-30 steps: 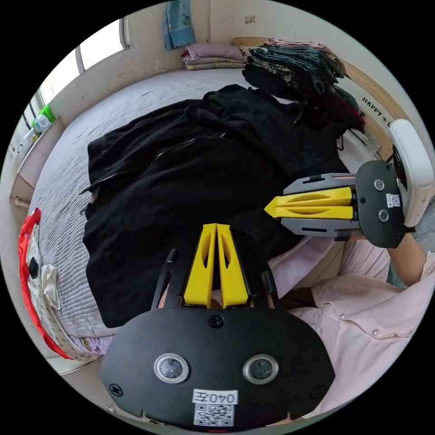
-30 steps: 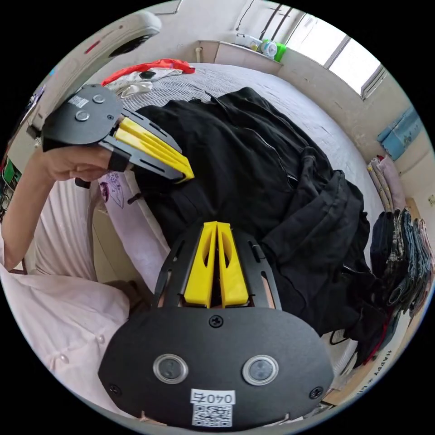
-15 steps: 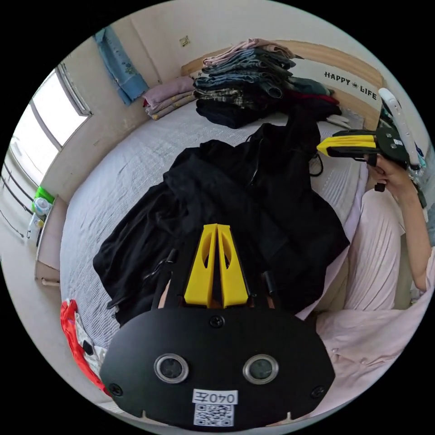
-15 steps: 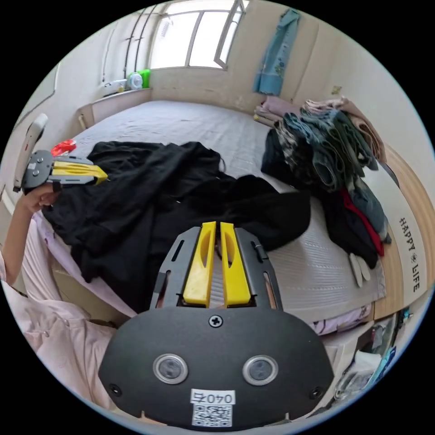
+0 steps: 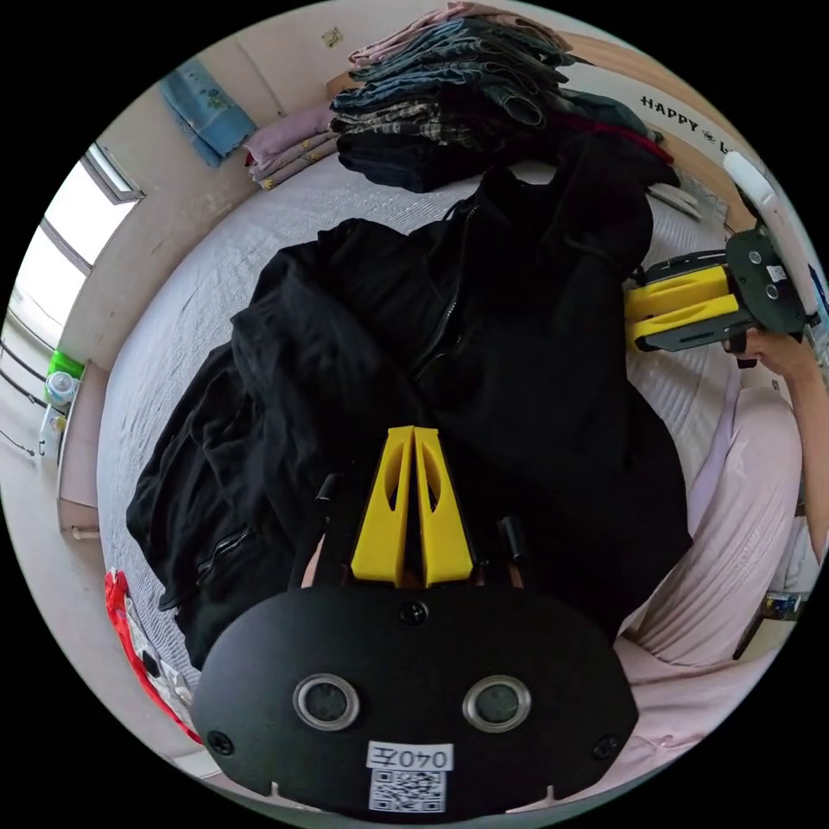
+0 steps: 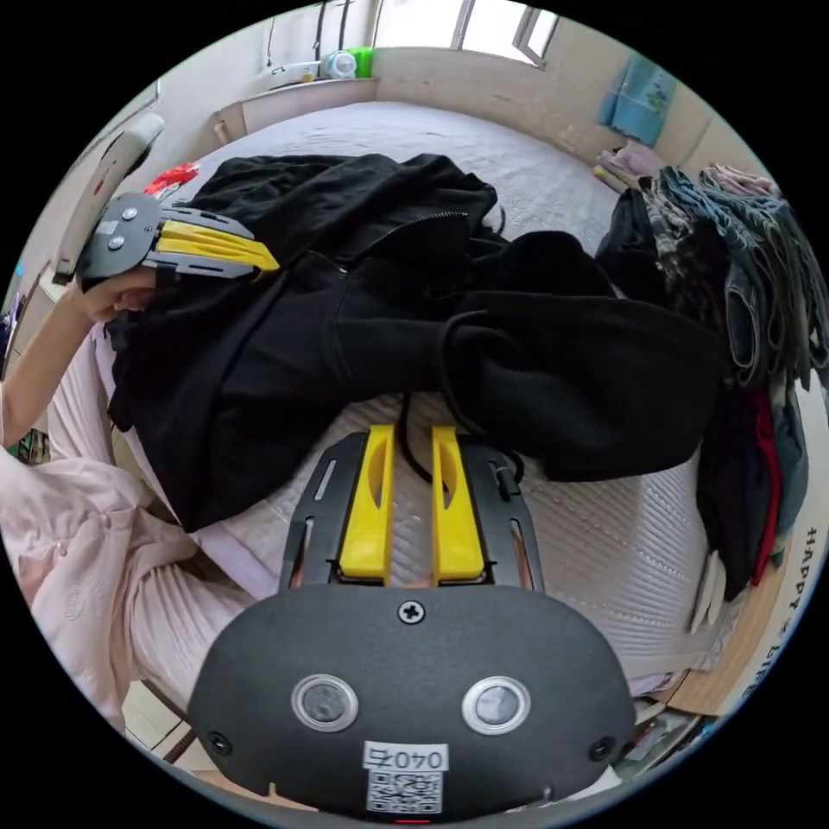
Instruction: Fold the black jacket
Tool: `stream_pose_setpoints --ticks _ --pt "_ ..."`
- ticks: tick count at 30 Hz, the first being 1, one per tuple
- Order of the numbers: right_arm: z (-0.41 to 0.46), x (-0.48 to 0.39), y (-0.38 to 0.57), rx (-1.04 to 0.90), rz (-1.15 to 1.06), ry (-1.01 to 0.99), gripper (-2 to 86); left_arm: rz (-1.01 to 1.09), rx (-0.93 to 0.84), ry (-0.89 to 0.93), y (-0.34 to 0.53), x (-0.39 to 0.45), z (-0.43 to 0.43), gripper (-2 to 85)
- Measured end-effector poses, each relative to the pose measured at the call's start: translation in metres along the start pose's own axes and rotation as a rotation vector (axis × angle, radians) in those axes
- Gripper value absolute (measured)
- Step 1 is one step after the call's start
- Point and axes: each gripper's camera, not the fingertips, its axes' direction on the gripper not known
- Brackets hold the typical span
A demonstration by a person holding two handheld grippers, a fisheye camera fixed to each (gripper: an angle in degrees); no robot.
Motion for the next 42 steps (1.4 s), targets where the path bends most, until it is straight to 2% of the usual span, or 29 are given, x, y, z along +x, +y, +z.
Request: stream_pose_setpoints --ticks 2,5,7,9,10,12,14,16,18,20,22,24,26,28,30,32,34,36,38,40,42 --pt "-0.007 0.014 0.009 0.003 -0.031 -0.043 0.1 -0.015 0.026 0.034 -0.004 -0.007 -0.013 -0.9" --pt "-0.028 0.035 0.029 0.056 -0.029 -0.214 -0.8 0.004 0.156 0.211 -0.009 -0.015 -0.044 -0.9" --pt "-0.048 0.044 0.042 0.151 -0.022 -0.312 -0.9 0.010 0.197 0.396 -0.015 -0.020 -0.053 -1.0" --pt "-0.067 0.050 0.050 0.245 -0.026 -0.369 -0.9 -0.006 0.211 0.749 -0.025 -0.029 -0.046 -1.2" --pt "-0.078 0.052 0.054 0.296 -0.032 -0.391 -0.9 -0.015 0.212 0.850 -0.027 -0.032 -0.042 -1.2" --pt "-0.090 0.054 0.057 0.350 -0.035 -0.398 -0.9 -0.098 0.224 1.175 -0.033 -0.049 -0.022 -0.9" --pt "-0.102 0.059 0.057 0.421 -0.041 -0.388 -0.9 -0.156 0.295 1.263 -0.030 -0.067 -0.018 -0.7" --pt "-0.106 0.061 0.051 0.467 -0.059 -0.432 -0.9 -0.191 0.385 1.257 -0.021 -0.087 -0.025 -0.8" --pt "-0.103 0.057 0.039 0.495 -0.079 -0.451 -0.8 -0.254 0.533 1.140 0.002 -0.118 -0.047 -1.1" --pt "-0.087 0.042 0.015 0.494 -0.106 -0.443 -0.2 -0.315 0.607 1.019 0.023 -0.141 -0.061 -1.3" --pt "-0.066 0.027 -0.005 0.464 -0.114 -0.442 1.8 -0.405 0.614 0.849 0.044 -0.165 -0.069 -1.4" --pt "-0.040 0.009 -0.025 0.357 -0.152 -0.440 5.4 -0.483 0.557 0.633 0.061 -0.191 -0.072 -1.4" --pt "-0.017 -0.003 -0.042 0.217 -0.201 -0.373 6.7 -0.480 0.501 0.546 0.056 -0.203 -0.073 -1.3" --pt "-0.018 0.009 -0.045 0.257 -0.170 -0.311 5.2 -0.400 0.470 0.490 0.032 -0.204 -0.075 -1.3" --pt "-0.022 0.037 -0.048 0.286 -0.057 -0.220 2.8 -0.245 0.442 0.394 -0.027 -0.192 -0.075 -1.2" --pt "-0.018 0.083 -0.057 0.269 0.131 -0.103 0.1 -0.143 0.418 0.372 -0.083 -0.178 -0.065 -1.0" --pt "-0.008 0.114 -0.063 0.242 0.250 -0.074 -0.5 -0.078 0.367 0.446 -0.144 -0.165 -0.046 -0.2" --pt "0.006 0.137 -0.065 0.228 0.334 -0.067 -0.8 -0.049 0.257 0.598 -0.222 -0.144 -0.012 1.3" --pt "0.037 0.156 -0.066 0.095 0.394 -0.039 -0.9 -0.055 0.186 0.634 -0.271 -0.125 0.012 2.3" --pt "0.064 0.164 -0.062 -0.062 0.401 -0.010 -0.9 -0.039 0.129 0.574 -0.311 -0.104 0.030 3.0" --pt "0.073 0.167 -0.057 -0.109 0.378 -0.057 -1.0 0.049 0.073 0.404 -0.351 -0.074 0.046 3.9"
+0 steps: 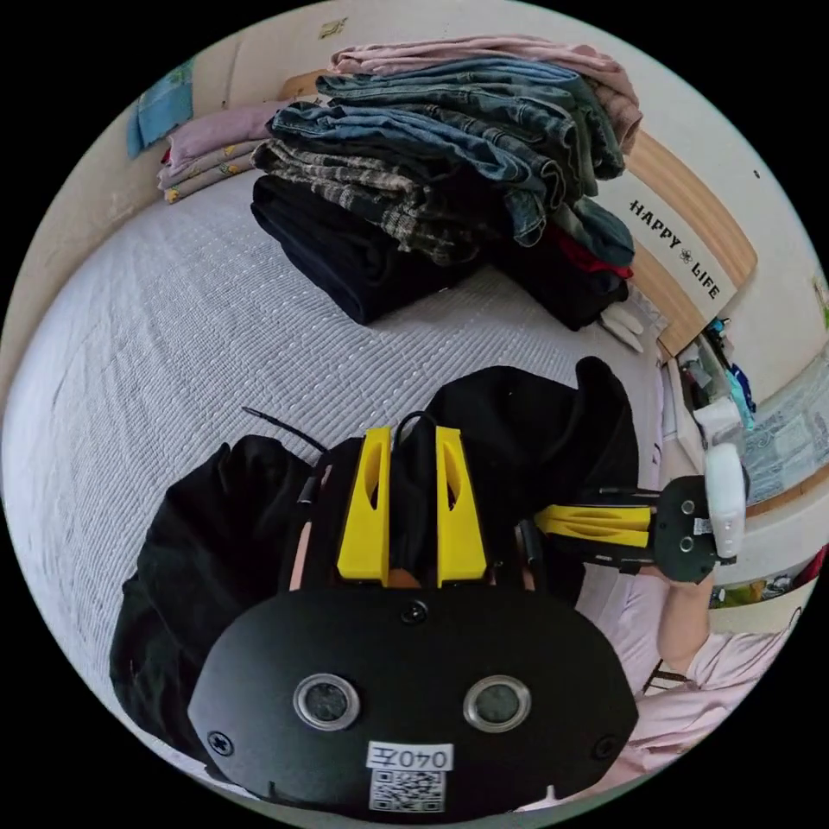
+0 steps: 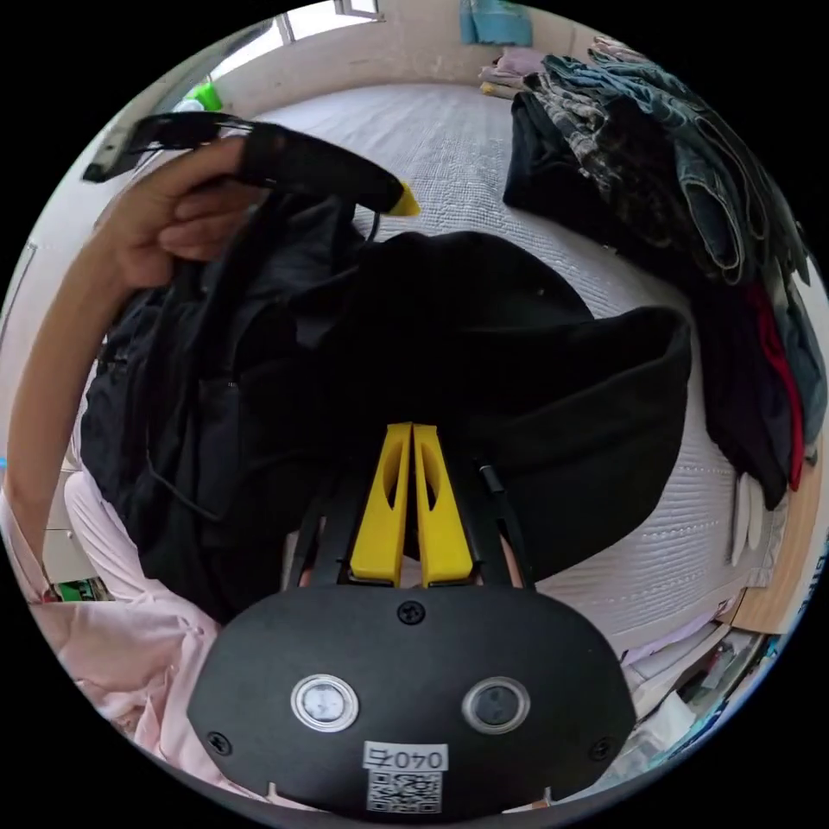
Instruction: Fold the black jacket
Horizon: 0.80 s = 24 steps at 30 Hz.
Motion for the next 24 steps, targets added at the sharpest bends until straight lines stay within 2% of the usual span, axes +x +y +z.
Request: stream_pose_setpoints --ticks 3,5,9,12,14,19,21,24 --pt "-0.010 -0.002 -0.001 0.004 -0.048 0.024 -1.0 0.175 -0.085 -0.155 -0.030 0.028 0.033 4.4" --pt "-0.011 -0.004 -0.001 0.001 -0.069 0.093 -1.0 0.304 -0.128 -0.171 -0.038 0.044 0.049 4.8" --pt "-0.011 0.005 0.001 0.030 -0.049 0.043 -1.0 0.534 -0.182 -0.203 -0.046 0.073 0.079 4.2" --pt "-0.013 0.015 0.000 0.050 -0.026 -0.006 -1.0 0.590 -0.204 -0.104 -0.052 0.088 0.084 -0.1" --pt "-0.014 0.020 0.000 0.075 -0.009 -0.022 -1.0 0.596 -0.189 -0.159 -0.053 0.099 0.083 -0.5" --pt "-0.020 0.031 0.004 0.147 0.030 -0.061 -1.0 0.543 -0.008 -0.248 -0.056 0.116 0.020 -0.8" --pt "-0.027 0.037 0.008 0.205 0.054 -0.091 -1.0 0.601 0.072 -0.321 -0.038 0.131 -0.030 -0.9" --pt "-0.035 0.047 0.014 0.295 0.061 -0.232 -1.0 0.707 0.013 -0.450 -0.001 0.148 -0.067 -0.9"
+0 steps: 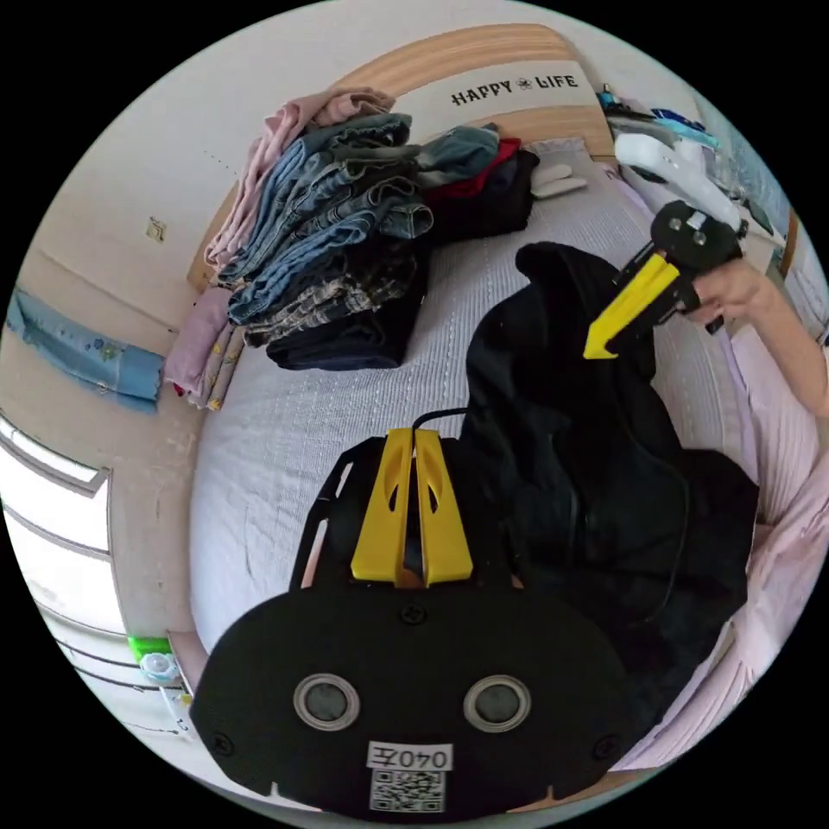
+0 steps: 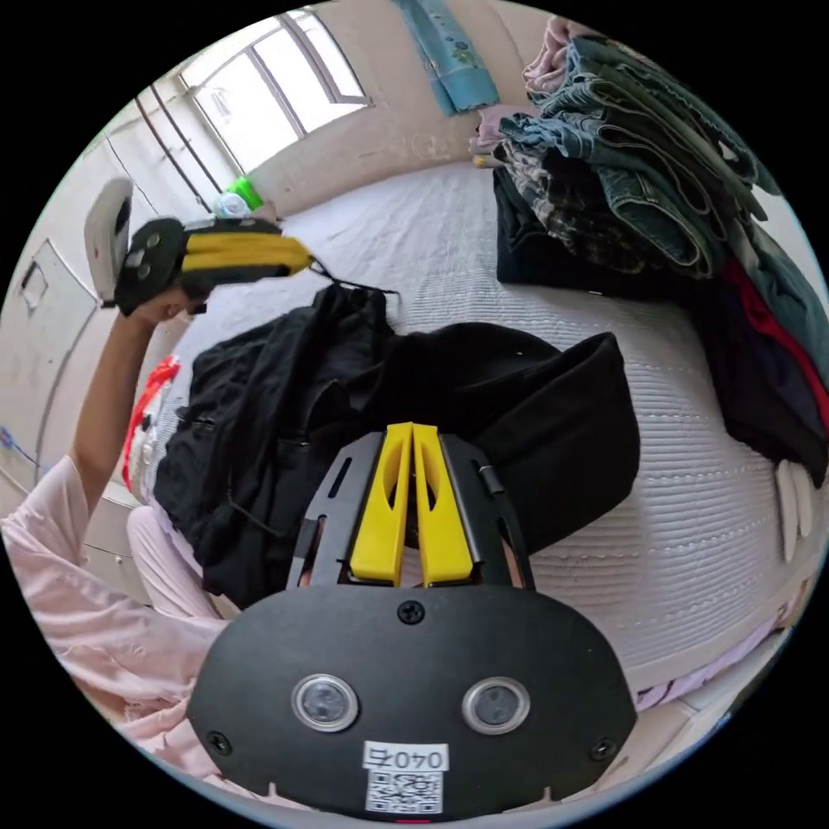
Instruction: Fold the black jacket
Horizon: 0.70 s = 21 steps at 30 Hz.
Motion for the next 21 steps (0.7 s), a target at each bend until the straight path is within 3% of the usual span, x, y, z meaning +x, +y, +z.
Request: stream_pose_setpoints --ticks 1,3,7,10,15,21 --pt "-0.002 0.003 0.001 0.016 0.002 -0.068 -1.0 0.039 -0.046 0.007 0.006 0.006 -0.003 -0.9" --pt "-0.003 0.006 0.001 0.039 0.013 -0.130 -1.0 0.174 -0.350 0.182 0.033 0.030 0.008 -0.9" --pt "-0.003 0.004 0.002 0.024 0.006 -0.084 -1.0 0.294 -0.666 0.416 0.067 0.063 0.026 -0.9" --pt "-0.001 0.002 0.002 0.018 0.006 -0.056 -1.0 0.185 -0.577 0.352 0.058 0.050 0.019 -0.9" --pt "0.000 0.005 0.000 0.027 0.034 -0.055 -1.0 -0.223 -0.378 0.190 0.016 0.001 0.028 -0.9" --pt "0.021 0.004 0.003 -0.206 0.014 0.230 -1.0 -0.144 -0.139 0.208 -0.059 0.060 0.036 -1.1"
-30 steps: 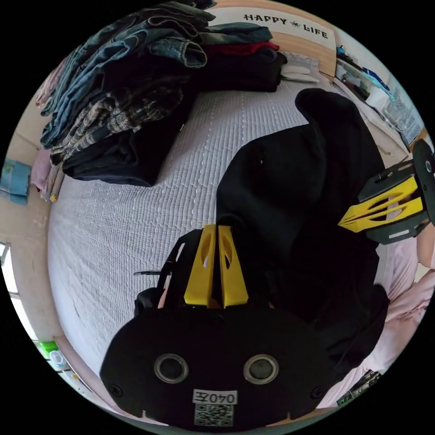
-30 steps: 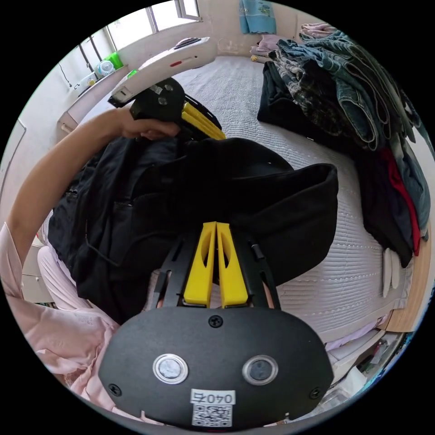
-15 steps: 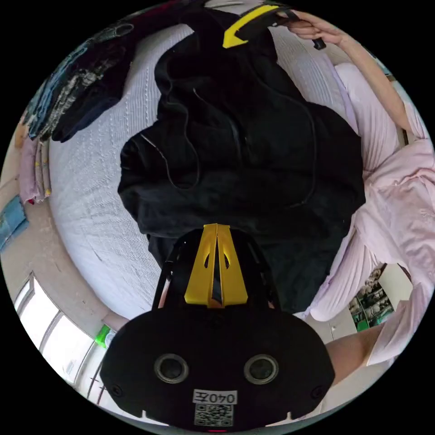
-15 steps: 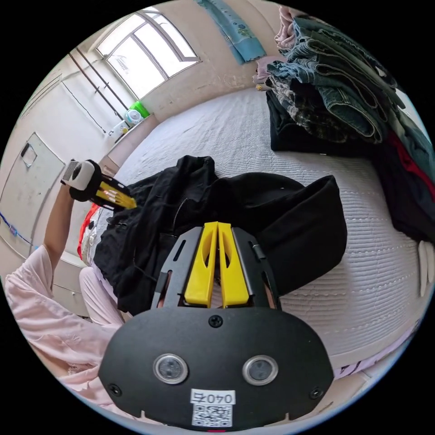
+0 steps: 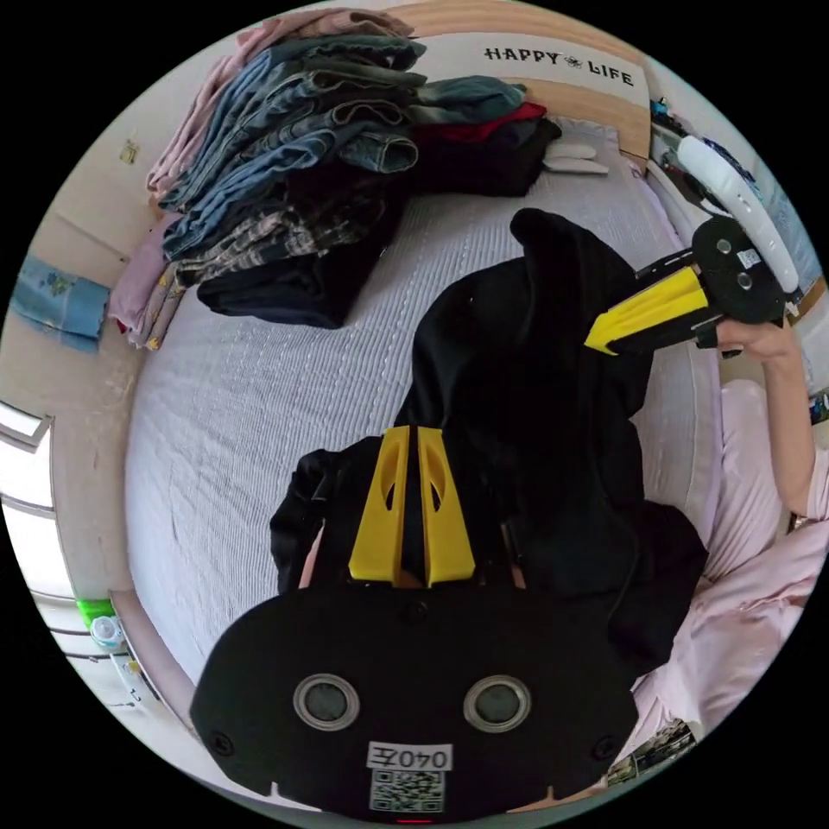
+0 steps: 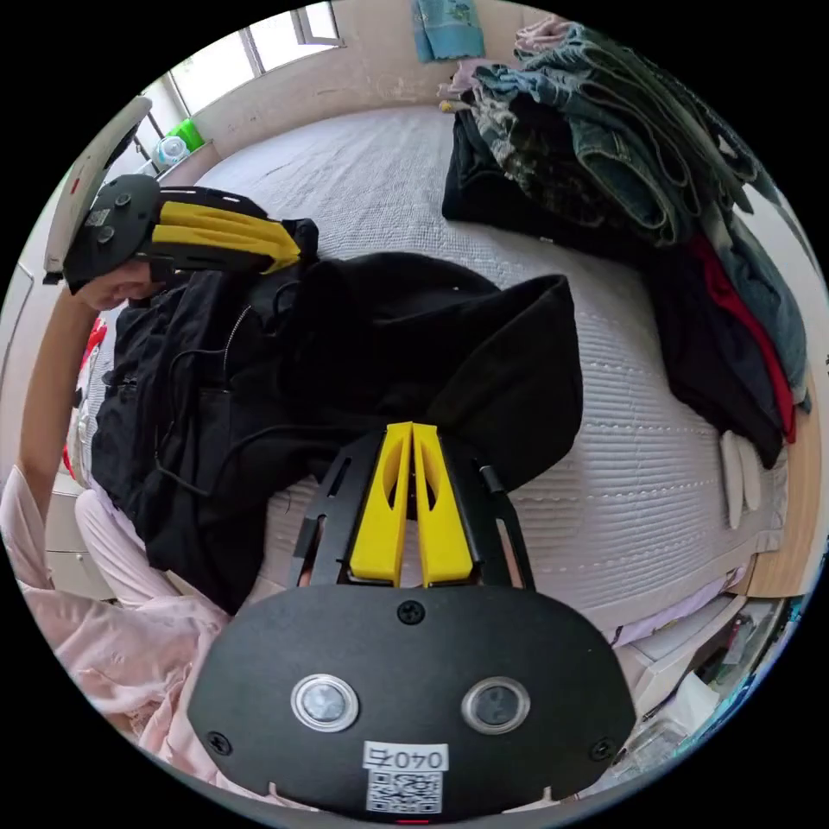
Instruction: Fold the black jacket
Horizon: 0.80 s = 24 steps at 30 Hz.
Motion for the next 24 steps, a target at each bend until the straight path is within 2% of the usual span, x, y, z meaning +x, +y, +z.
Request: stream_pose_setpoints --ticks 4,8,11,12,14,16,18,19,21,23,24 --pt "-0.010 0.009 0.006 0.058 0.030 -0.088 -1.0 0.045 0.067 -0.074 -0.019 0.036 -0.003 -0.9" --pt "-0.033 0.000 0.012 0.216 0.026 -0.006 -1.0 0.046 0.204 0.051 -0.007 0.057 -0.039 -0.9" --pt "-0.037 -0.014 0.008 0.284 0.016 0.054 -1.0 0.114 0.010 0.251 -0.013 0.073 -0.019 -0.9" --pt "-0.036 -0.017 0.006 0.285 0.010 0.061 -1.0 0.060 -0.043 0.220 -0.019 0.075 -0.002 -0.9" --pt "-0.027 -0.031 -0.005 0.254 -0.032 0.081 -1.0 0.001 -0.123 0.184 -0.030 0.076 0.025 -0.9" --pt "-0.017 -0.037 -0.012 0.181 -0.048 0.145 -1.0 -0.095 -0.097 0.045 -0.040 0.067 0.032 -0.9" --pt "-0.002 -0.033 -0.014 0.031 -0.026 0.218 -1.0 -0.285 0.054 -0.144 -0.045 0.039 0.010 -0.9" --pt "0.008 -0.026 -0.008 -0.082 -0.034 0.184 -1.0 -0.330 0.104 -0.159 -0.044 0.031 0.001 -0.9" --pt "0.010 -0.016 0.009 -0.122 -0.055 0.078 -0.9 -0.481 0.221 -0.172 -0.035 0.004 -0.019 -0.8" --pt "0.006 -0.008 0.022 -0.137 -0.083 -0.019 -0.9 -0.481 0.192 -0.144 -0.034 -0.002 -0.005 -0.8" --pt "0.008 -0.006 0.023 -0.144 -0.086 -0.019 -0.9 -0.445 0.124 -0.147 -0.037 0.002 0.016 -0.8"
